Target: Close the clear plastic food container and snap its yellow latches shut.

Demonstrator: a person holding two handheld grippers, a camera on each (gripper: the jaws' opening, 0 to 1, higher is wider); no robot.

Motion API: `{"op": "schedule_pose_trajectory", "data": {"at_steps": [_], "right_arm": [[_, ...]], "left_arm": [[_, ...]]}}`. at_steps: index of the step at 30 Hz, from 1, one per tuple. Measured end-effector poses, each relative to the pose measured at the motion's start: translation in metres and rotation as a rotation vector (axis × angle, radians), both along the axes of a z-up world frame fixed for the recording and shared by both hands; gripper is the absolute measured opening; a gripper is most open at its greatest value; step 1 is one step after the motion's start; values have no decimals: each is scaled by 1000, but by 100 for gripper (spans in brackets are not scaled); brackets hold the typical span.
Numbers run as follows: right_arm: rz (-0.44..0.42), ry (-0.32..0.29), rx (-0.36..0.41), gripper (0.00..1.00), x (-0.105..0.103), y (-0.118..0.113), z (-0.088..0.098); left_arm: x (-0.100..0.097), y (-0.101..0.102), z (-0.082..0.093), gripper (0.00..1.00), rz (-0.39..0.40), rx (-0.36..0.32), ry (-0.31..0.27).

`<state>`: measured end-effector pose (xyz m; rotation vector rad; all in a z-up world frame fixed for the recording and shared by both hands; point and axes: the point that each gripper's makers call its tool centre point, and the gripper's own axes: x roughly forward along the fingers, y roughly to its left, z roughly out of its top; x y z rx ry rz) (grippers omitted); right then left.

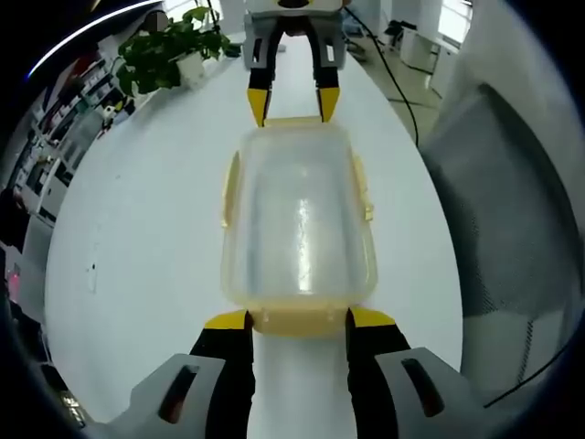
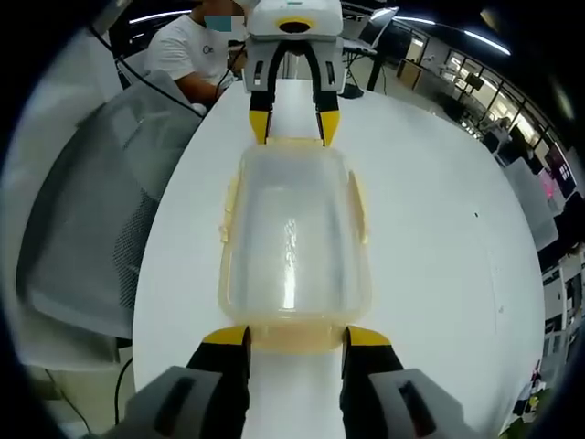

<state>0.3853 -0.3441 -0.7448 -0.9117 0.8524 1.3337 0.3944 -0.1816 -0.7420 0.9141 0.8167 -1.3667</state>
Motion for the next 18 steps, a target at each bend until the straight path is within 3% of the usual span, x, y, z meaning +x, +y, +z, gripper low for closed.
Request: {"op": "schedule_pose_trajectory", "data": {"at_steps": [16,18], "right_arm": [[-7,7,-24,37,-1,-3,-2],[-10,15,-36,38,-3,-6,-2]], "left_arm": [[-1,0,-4,38,13,-8,-14],[-4,5,-8,41,9,21,-7]]}}
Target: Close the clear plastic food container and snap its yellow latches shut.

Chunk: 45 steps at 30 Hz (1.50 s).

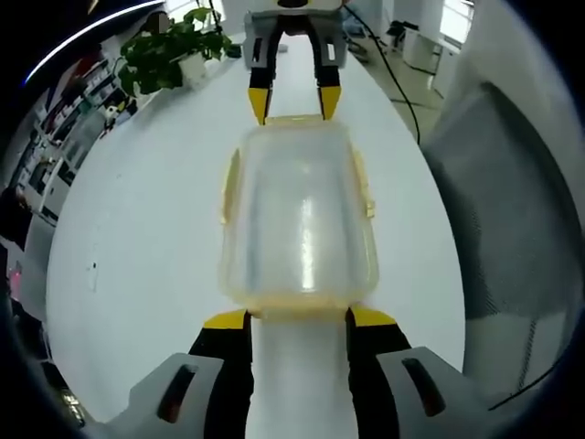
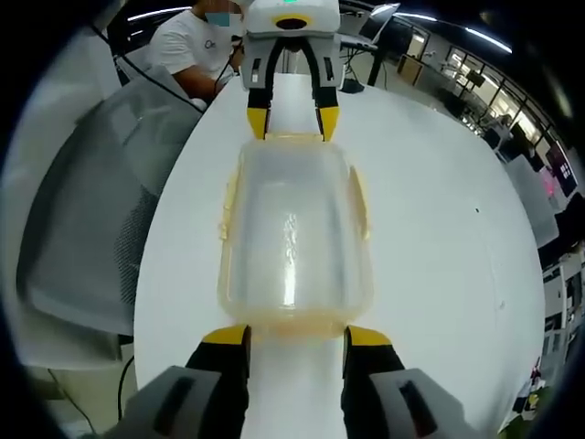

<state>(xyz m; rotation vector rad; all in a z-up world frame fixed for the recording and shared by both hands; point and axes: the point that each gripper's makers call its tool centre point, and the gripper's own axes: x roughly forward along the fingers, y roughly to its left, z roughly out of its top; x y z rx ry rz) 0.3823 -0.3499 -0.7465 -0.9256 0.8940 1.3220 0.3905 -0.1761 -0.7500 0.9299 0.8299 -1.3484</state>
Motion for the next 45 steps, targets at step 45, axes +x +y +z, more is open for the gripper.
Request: {"op": "schedule_pose_trajectory", "data": {"at_steps": [45], "right_arm": [[-935,319,313,34,10,19,8]], "left_arm": [[9,-13,13,37,1066,-475,465]]}}
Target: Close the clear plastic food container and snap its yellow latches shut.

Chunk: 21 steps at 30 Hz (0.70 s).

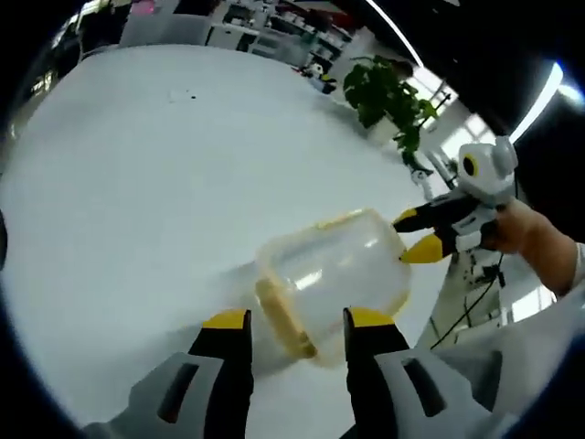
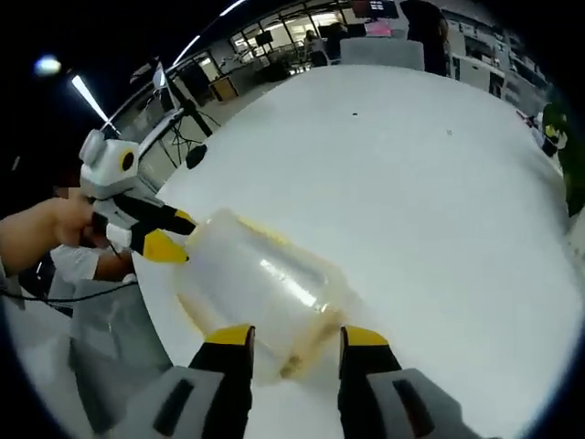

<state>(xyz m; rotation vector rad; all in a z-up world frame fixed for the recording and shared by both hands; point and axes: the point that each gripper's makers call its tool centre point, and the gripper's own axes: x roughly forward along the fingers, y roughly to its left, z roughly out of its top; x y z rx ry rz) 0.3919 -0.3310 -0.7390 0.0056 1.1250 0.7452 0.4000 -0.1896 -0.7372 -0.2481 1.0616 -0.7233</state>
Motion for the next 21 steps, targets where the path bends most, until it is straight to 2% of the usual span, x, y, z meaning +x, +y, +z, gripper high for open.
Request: {"op": "schedule_pose_trajectory", "data": {"at_steps": [1,4,12,17,21], "right_arm": [[-22,8,14,35,0,1,1],[-13,7,3,35,0,1,1],[10,9,-67,33,-2,4,2],[-8,24,-52,32,-2,3,0],[-14,19,-59,32,-2,5,0]], "left_arm": [[0,-1,0,36,2,-2,0],[-2,-4,-3,35,-3,17,10],[-1,-6,-5,34,24,34,26],[-3,-8,-4,34,39,46,16],[-2,-9,-5,33,64,44,39]]}}
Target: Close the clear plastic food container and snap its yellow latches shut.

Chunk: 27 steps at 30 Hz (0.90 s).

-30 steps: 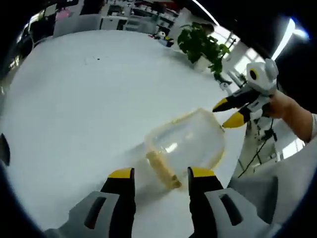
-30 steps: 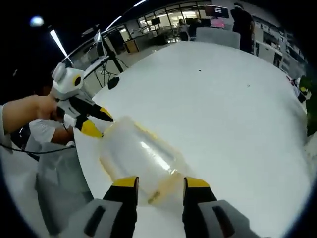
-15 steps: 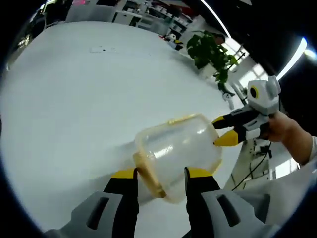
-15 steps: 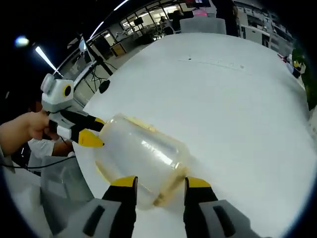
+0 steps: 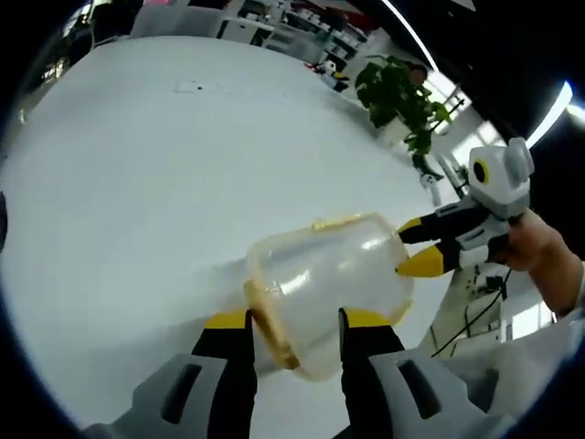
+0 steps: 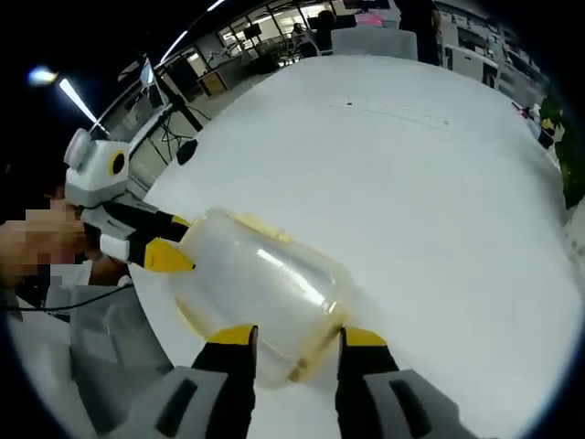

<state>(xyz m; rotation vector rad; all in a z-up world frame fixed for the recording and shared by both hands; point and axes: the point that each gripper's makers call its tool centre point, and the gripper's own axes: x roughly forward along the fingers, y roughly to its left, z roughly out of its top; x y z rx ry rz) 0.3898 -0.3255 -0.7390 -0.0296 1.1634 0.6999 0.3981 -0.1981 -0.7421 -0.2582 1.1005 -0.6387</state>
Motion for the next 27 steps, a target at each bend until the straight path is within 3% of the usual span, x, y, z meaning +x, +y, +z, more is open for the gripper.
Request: {"op": "schedule_pose_trajectory", "data": {"at_steps": [2,3,4,5,6,12,27], "right_arm": [[1,6,-3,32,0,1,-1],[-1,5,18,32,0,5,-2],[-15,-1,9,32,1,4,-2],[-2,11,4,32,-1,3,-1],[-13,16,7,32,-1,3,0],[-19,18,9,33,-2,1,0],[-40,13,33,35,-1,0,0]], "left_arm": [[0,-1,0,32,2,7,-5],[-1,-9,-3,31,39,-40,40],[3,-8,-7,31,93,-32,34],[1,-6,-7,31,34,-13,22],[2,-6,-9,32,31,-5,16],[4,-2,-6,33,38,-9,31],[4,0,-2,36,26,-23,3]]}}
